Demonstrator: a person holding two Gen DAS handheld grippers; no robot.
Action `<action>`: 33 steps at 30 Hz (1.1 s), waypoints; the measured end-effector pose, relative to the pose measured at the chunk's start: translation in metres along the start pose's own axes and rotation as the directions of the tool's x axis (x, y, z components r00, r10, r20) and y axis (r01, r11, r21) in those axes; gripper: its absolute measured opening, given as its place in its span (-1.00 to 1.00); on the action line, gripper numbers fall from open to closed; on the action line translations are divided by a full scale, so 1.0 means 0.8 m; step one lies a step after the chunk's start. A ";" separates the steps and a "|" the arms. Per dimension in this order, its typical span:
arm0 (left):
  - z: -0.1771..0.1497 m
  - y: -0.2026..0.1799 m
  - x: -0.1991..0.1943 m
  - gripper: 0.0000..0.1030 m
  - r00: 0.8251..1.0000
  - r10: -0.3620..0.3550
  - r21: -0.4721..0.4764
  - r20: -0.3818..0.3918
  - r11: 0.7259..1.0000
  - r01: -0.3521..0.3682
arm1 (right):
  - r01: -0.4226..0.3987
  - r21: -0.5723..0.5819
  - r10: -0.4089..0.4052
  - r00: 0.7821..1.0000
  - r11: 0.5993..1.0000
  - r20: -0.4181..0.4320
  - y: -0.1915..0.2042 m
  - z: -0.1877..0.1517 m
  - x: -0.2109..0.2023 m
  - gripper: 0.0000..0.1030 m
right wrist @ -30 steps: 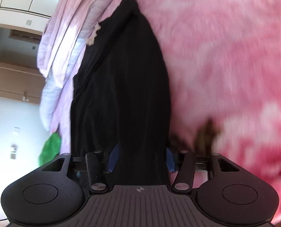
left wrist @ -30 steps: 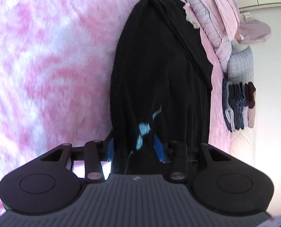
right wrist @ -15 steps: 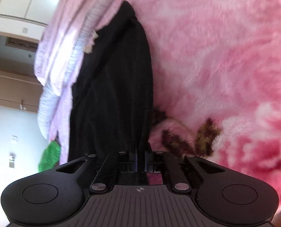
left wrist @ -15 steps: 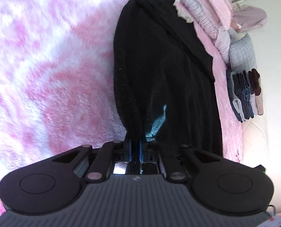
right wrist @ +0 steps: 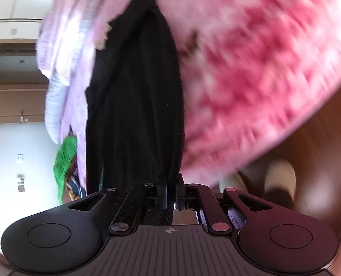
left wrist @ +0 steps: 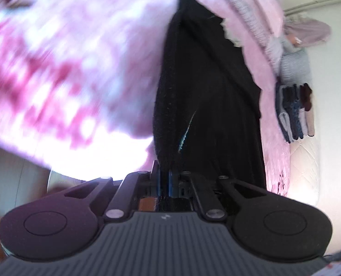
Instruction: Fold large clothes
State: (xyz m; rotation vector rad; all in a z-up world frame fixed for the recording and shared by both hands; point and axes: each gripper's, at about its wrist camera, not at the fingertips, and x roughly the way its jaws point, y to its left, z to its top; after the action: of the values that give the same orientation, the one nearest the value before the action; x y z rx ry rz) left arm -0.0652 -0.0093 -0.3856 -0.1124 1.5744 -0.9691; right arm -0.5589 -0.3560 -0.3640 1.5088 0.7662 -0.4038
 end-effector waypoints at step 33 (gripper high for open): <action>0.366 -0.160 0.178 -0.38 0.991 0.061 0.391 0.118 0.915 -0.103 | 0.420 -0.467 -0.248 0.889 0.778 0.385 0.226 0.345 0.162 -0.08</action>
State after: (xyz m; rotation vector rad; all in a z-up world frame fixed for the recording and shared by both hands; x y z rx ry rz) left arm 0.0910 -0.3215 -0.3947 0.1838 1.2496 -1.1779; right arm -0.2899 -0.5859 -0.3473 0.7451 0.8202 -0.6157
